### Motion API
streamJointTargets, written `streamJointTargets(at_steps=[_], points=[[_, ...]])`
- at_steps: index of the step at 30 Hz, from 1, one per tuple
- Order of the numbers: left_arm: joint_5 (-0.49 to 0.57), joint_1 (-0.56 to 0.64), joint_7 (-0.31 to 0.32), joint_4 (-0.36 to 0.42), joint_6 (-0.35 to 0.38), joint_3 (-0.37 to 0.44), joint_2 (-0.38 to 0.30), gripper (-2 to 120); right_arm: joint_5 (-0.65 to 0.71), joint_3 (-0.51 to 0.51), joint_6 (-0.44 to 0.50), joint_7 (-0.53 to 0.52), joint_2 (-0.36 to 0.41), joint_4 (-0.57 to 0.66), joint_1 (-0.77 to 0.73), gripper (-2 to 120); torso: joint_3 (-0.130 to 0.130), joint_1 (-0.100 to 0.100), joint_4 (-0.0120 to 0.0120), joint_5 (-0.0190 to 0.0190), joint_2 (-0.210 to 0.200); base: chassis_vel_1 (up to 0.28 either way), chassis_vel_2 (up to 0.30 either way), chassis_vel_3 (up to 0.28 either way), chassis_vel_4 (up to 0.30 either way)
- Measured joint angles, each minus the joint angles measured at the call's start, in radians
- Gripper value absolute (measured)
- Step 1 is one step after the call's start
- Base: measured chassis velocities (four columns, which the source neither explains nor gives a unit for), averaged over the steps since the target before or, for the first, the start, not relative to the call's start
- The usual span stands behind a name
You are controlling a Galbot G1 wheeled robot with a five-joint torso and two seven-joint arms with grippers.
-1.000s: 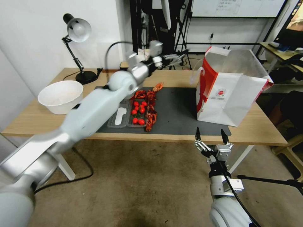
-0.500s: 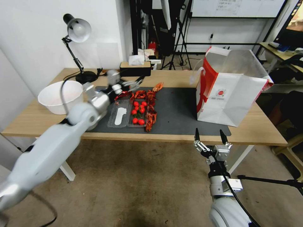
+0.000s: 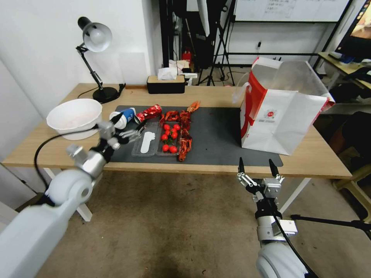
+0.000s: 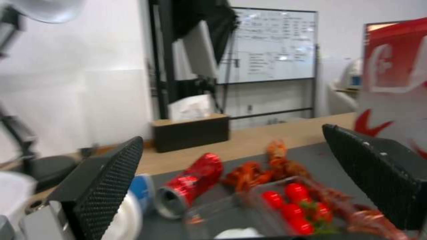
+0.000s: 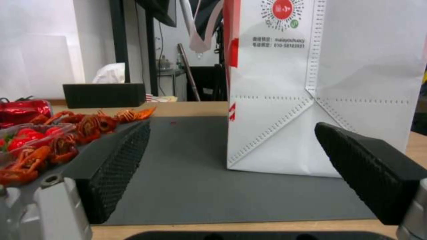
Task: Pick up the trash from the table and place it into the takeout bag.
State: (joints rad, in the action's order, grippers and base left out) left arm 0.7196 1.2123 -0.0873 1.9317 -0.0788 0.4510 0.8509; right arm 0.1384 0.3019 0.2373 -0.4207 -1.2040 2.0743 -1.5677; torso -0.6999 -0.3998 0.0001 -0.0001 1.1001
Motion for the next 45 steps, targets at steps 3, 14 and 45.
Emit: streamJointTargets(at_steps=[3,14,45], points=[[-0.058,0.086,0.039,0.022,-0.014,0.086,0.046,100,0.0,-0.001,0.007,0.0,-0.002,-0.006,0.0,93,0.0,0.0,-0.0004,0.0002,0.0,0.0,0.0,0.0,0.0],[-0.148,0.293,0.07,0.032,-0.067,0.201,0.147,100,0.0,-0.001,0.011,0.001,-0.002,-0.01,0.001,93,0.0,0.0,-0.0001,0.0002,0.0,0.0,0.0,0.0,0.0],[-0.264,0.413,0.03,-0.071,-0.266,0.23,0.23,100,-0.004,-0.007,0.011,0.0,-0.007,-0.015,0.002,93,0.0,0.0,0.0,0.0001,0.0,0.0,0.0,0.0,0.0]])
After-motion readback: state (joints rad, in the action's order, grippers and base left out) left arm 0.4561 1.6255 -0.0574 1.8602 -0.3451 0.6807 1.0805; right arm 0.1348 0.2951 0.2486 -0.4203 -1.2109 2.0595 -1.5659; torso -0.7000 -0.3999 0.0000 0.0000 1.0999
